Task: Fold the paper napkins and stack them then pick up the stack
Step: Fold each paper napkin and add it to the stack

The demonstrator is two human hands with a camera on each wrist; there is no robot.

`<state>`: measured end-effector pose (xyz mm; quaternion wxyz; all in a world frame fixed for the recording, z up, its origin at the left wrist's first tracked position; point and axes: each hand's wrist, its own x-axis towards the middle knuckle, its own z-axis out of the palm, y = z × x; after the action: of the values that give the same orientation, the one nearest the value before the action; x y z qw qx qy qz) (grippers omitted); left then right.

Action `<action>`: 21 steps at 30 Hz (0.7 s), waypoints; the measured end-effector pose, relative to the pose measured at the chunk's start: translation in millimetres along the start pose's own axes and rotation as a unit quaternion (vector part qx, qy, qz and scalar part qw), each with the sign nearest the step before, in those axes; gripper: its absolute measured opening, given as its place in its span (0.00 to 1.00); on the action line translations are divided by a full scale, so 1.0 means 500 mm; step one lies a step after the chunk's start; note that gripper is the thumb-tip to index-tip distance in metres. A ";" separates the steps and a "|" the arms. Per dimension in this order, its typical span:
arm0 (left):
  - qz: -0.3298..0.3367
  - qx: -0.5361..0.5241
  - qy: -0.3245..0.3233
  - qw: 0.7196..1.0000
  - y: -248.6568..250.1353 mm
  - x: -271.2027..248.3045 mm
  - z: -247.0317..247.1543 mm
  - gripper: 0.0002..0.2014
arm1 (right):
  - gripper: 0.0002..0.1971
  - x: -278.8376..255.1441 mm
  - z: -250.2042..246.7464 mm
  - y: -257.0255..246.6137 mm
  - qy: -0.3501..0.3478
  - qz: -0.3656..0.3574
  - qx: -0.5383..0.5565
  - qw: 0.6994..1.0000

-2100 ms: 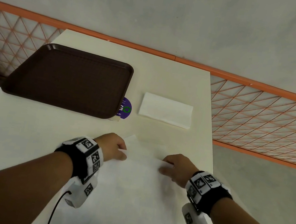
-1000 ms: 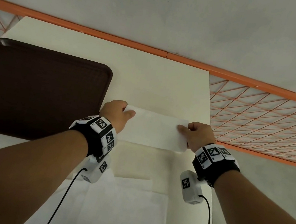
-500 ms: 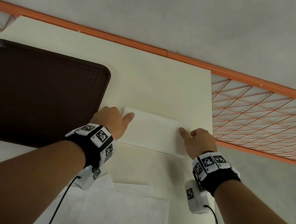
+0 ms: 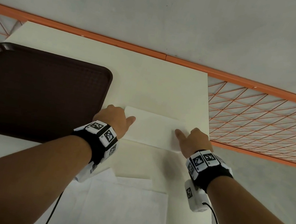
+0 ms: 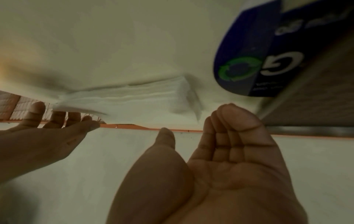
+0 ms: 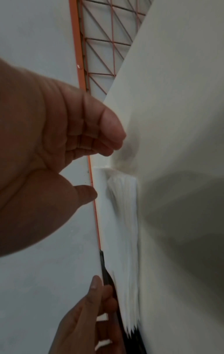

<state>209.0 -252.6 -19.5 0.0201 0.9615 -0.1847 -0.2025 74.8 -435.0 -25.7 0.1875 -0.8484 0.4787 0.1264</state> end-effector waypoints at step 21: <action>0.182 -0.025 -0.231 0.956 -0.153 -0.308 0.113 0.14 | 0.27 -0.310 0.127 -0.018 -0.149 -0.318 -0.196 0.916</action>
<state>82.2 -123.3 -20.9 0.0372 0.8379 -0.3510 -0.4164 1.2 -284.6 -20.0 0.1166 -0.9468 0.1159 0.2768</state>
